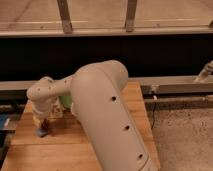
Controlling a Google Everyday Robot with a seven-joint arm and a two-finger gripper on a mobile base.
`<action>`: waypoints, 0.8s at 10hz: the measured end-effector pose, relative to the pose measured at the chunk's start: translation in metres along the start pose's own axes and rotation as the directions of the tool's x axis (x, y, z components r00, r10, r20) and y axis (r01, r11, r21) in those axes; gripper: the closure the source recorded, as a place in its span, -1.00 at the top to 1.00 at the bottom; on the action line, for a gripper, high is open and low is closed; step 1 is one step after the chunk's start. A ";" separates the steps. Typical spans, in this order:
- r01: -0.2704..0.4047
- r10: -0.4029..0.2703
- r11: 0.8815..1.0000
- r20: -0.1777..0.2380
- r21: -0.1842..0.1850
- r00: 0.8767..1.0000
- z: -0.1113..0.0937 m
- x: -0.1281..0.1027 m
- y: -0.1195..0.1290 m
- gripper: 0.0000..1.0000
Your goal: Place the pepper on the white sponge
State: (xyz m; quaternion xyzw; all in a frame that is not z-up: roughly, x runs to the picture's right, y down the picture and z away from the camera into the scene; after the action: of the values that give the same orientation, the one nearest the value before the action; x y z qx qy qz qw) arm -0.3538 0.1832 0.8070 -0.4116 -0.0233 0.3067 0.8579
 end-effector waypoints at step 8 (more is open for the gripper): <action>-0.003 0.002 0.999 -0.011 -0.042 1.000 0.015 -0.007 0.003 0.14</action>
State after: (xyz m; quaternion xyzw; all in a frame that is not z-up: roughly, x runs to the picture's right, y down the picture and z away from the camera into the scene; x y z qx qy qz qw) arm -0.3655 0.1912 0.8164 -0.4312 -0.0244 0.3050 0.8488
